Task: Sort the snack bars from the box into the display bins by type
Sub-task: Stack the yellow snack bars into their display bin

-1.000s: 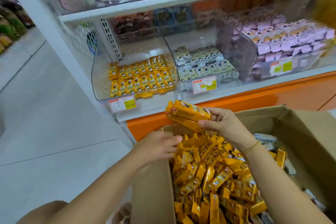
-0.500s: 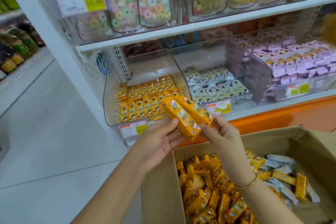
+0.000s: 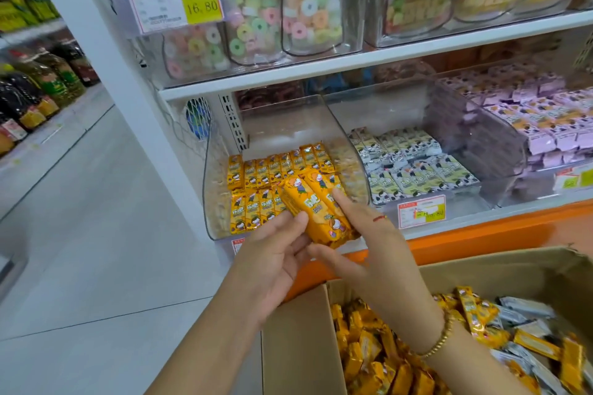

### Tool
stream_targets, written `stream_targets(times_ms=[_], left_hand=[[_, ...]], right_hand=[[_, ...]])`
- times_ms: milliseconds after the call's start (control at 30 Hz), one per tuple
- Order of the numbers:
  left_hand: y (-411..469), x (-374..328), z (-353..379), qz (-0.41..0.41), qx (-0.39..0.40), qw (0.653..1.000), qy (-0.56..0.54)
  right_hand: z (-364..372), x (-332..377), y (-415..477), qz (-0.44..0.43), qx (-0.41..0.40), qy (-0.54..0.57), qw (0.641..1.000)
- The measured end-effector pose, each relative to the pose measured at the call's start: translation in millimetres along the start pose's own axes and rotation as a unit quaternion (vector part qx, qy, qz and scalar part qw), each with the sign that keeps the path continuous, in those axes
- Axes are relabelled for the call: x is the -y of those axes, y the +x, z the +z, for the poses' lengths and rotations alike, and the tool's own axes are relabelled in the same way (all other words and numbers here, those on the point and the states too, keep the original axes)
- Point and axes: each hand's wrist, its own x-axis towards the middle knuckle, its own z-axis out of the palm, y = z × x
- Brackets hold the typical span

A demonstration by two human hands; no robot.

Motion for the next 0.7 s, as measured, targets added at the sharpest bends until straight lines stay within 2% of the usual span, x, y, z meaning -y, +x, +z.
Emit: stream_targets(times_ms=[67,100,133,167,200,233,267,300,367,433,533,700], left_hand=[[3,-4,-7,0.020,-0.010,0.999,0.030],[4,-5,-13,0.046,-0.028,0.994,0.096],[5,-8,-20,0.086,-0.064,0.971,0.212],[7,-10,-30,0.133,-0.111,0.919,0.354],[6,-13,-40,0.167,-0.151,0.851,0.475],[4,-15,-47,0.177,-0.174,0.797,0.550],[2,-18,-53,0.167,-0.181,0.769,0.590],[0,-19,-58,0.155,-0.178,0.755,0.612],[-3,-21,-64,0.142,-0.161,0.738,0.640],[-6,-24,-66,0.151,-0.139,0.726,0.656],[-9,-27,-67,0.144,-0.113,0.744,0.642],[-7,-25,-73,0.151,-0.087,0.736,0.654]], right_hand=[[6,8,22,0.007,-0.008,-0.054,0.998],[9,11,38,0.014,-0.004,-0.060,0.998],[13,13,57,0.024,-0.001,-0.065,0.998],[17,14,79,0.039,0.002,-0.071,0.997],[24,13,102,0.062,0.012,-0.085,0.994],[34,11,126,0.095,0.033,-0.106,0.989],[44,10,147,0.131,0.060,-0.132,0.981],[56,6,168,0.157,0.085,-0.162,0.970],[78,-1,196,0.174,0.133,-0.212,0.952],[96,-7,212,0.170,0.148,-0.244,0.943],[117,-6,218,0.155,0.159,-0.273,0.936],[123,-4,217,0.146,0.201,-0.161,0.955]])
